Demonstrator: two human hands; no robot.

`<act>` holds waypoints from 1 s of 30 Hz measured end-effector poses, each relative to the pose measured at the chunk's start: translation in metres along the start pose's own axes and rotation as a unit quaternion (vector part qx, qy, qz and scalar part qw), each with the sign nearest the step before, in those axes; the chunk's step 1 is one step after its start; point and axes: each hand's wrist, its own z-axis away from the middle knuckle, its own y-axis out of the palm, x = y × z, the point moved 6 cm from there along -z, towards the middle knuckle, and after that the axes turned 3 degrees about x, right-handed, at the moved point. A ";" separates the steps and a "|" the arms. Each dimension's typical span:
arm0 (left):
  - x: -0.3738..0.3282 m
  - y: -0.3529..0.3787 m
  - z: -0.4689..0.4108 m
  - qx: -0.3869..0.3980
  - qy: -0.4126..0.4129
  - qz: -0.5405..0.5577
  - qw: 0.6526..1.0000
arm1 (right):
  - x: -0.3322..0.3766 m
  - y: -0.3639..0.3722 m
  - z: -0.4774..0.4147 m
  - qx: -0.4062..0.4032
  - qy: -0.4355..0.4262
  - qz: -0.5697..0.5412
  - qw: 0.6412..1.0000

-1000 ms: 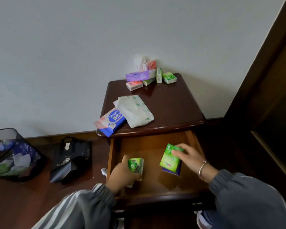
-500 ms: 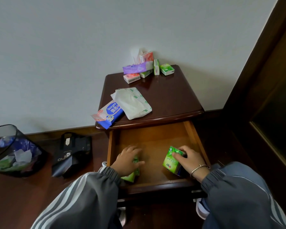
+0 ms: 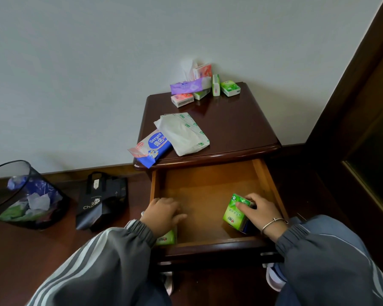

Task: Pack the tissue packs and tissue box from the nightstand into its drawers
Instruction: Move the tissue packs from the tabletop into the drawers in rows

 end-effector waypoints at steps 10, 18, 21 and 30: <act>0.045 0.026 0.049 -0.122 -0.261 0.408 0.866 | 0.045 0.059 -0.012 0.172 -0.034 -0.032 0.984; 0.047 0.020 0.050 -0.152 -0.244 0.393 0.874 | 0.078 0.128 -0.017 0.171 -0.025 0.007 0.985; 0.046 0.018 0.050 -0.165 -0.241 0.393 0.872 | 0.064 0.119 -0.015 0.110 0.011 0.037 0.993; 0.044 0.013 0.050 -0.176 -0.237 0.401 0.867 | 0.057 0.132 -0.006 0.228 -0.004 0.059 0.972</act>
